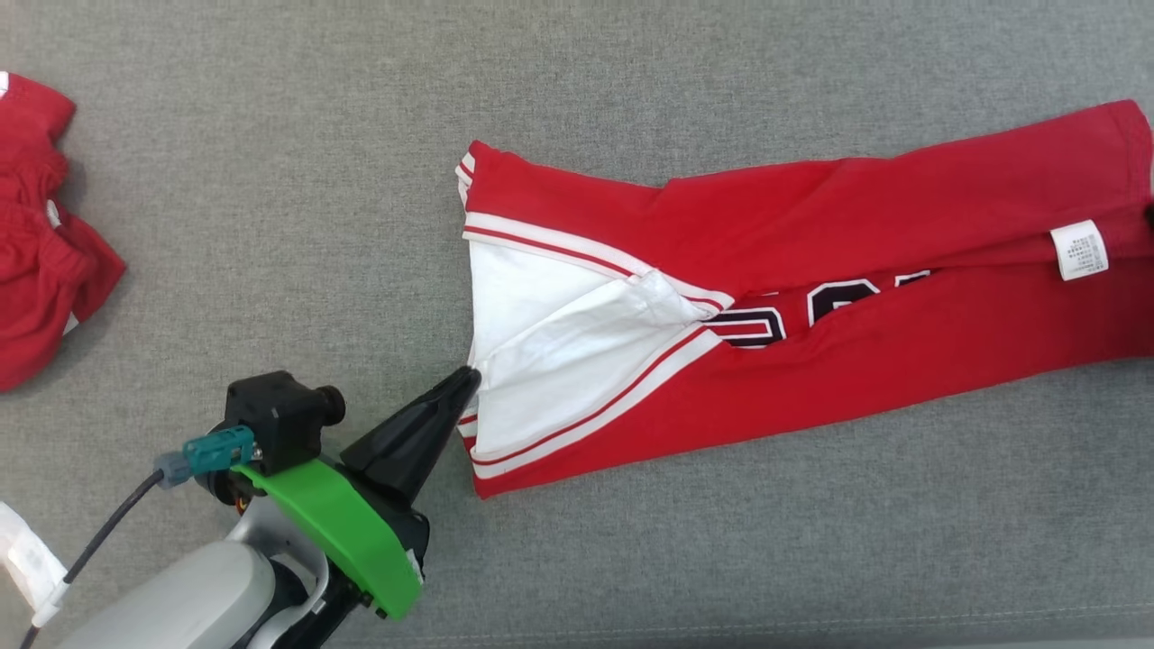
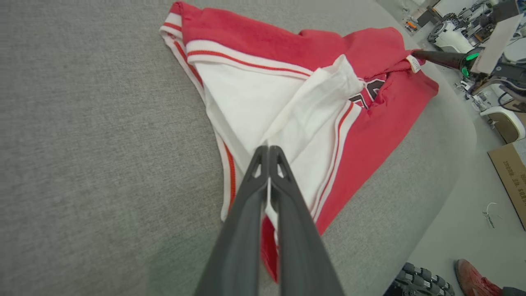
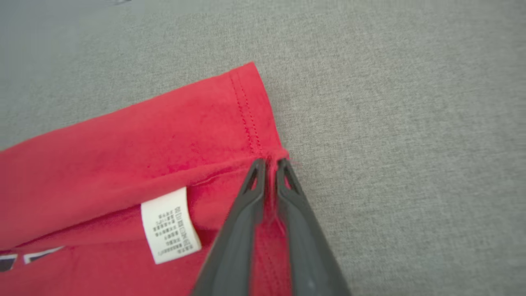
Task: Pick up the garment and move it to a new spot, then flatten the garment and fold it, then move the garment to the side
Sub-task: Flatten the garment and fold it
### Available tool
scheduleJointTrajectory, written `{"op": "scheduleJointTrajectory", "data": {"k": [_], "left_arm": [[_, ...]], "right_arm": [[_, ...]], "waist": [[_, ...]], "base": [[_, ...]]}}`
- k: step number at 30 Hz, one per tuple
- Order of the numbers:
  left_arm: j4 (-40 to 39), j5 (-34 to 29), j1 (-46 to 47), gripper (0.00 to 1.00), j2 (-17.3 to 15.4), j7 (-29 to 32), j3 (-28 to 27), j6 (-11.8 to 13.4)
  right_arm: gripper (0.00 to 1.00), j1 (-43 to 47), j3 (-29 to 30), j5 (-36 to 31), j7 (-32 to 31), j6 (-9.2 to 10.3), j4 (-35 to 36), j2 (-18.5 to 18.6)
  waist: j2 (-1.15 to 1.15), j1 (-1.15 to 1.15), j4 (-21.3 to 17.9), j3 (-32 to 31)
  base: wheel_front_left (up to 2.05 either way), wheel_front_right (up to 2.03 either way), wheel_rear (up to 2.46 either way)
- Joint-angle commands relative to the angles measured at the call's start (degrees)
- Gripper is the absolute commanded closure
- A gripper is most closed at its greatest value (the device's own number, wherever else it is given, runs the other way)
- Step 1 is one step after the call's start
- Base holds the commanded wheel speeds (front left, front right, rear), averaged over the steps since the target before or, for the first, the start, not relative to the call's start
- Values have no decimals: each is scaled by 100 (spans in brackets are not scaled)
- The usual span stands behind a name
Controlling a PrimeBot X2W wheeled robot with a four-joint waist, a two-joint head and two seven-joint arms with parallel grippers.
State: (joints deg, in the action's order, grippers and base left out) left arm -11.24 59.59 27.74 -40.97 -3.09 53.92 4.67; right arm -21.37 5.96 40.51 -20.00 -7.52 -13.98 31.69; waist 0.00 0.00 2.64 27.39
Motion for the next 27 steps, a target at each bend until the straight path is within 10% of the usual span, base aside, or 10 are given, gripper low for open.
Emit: {"op": "scheduleJointTrajectory", "data": {"k": [1,14,27], "left_arm": [[83,-98,-84,0,76,-137,-53,86],[868,-817,-810,0,695,-1205,-809,1171],[867,-2557,-2350,0,2186,-1210,-2506,869]], "right_arm": [[0,32,0,-32,99,6,-49,-27],[0,548,-853,-377,2147,2,180,-40],[0,1034,-1113,-566,3185,3,-503,-549]], "waist": [[0,0,1,-134],[0,0,-15,-1191],[0,0,324,-1878]], "base": [[0,0,0],[0,0,0],[0,0,0]]}}
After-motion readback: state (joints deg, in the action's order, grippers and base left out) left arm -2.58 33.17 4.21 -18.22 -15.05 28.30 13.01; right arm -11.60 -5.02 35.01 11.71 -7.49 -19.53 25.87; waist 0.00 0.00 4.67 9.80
